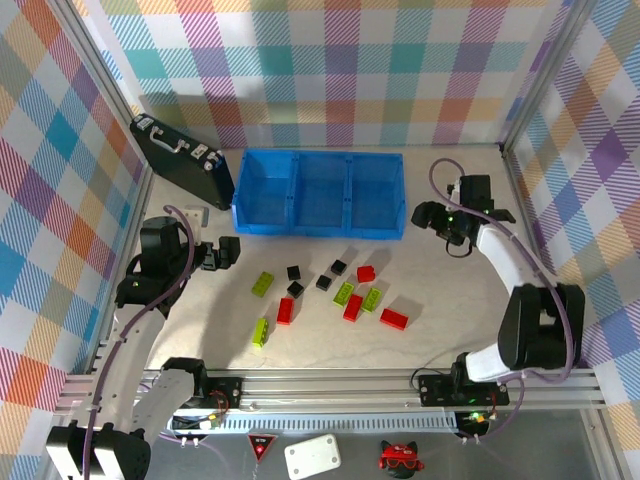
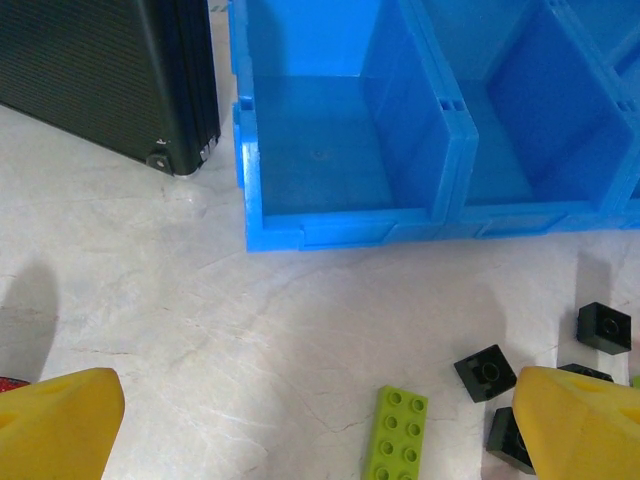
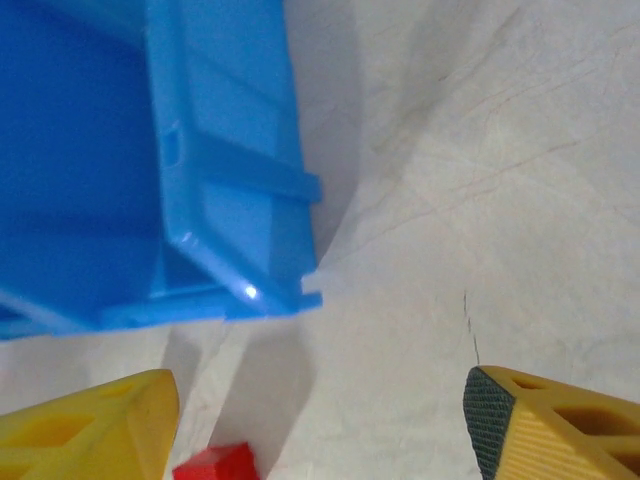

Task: Sort the legos into containers by color
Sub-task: Rotate the container at the top-center of the table, then pick up the lego from the center of the table.

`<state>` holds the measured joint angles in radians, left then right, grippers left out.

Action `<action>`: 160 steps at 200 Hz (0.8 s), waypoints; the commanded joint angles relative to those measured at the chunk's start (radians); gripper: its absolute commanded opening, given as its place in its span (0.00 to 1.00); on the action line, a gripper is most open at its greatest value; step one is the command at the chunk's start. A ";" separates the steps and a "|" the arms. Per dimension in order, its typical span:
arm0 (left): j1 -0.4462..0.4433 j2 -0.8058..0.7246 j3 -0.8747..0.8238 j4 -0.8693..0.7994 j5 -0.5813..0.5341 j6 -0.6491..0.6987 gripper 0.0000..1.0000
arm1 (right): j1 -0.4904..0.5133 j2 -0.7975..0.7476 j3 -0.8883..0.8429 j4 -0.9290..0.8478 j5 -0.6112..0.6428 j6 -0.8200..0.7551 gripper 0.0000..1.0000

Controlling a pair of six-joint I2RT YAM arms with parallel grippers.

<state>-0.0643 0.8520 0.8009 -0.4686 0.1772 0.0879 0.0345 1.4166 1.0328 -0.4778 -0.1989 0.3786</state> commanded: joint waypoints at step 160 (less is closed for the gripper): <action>-0.001 0.119 0.099 -0.078 -0.062 -0.080 0.99 | 0.610 0.175 0.152 -0.315 0.343 0.203 0.70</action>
<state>-0.0639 0.9676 0.8665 -0.5087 0.1249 0.0193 0.5987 1.5272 1.1133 -0.7353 0.0525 0.5362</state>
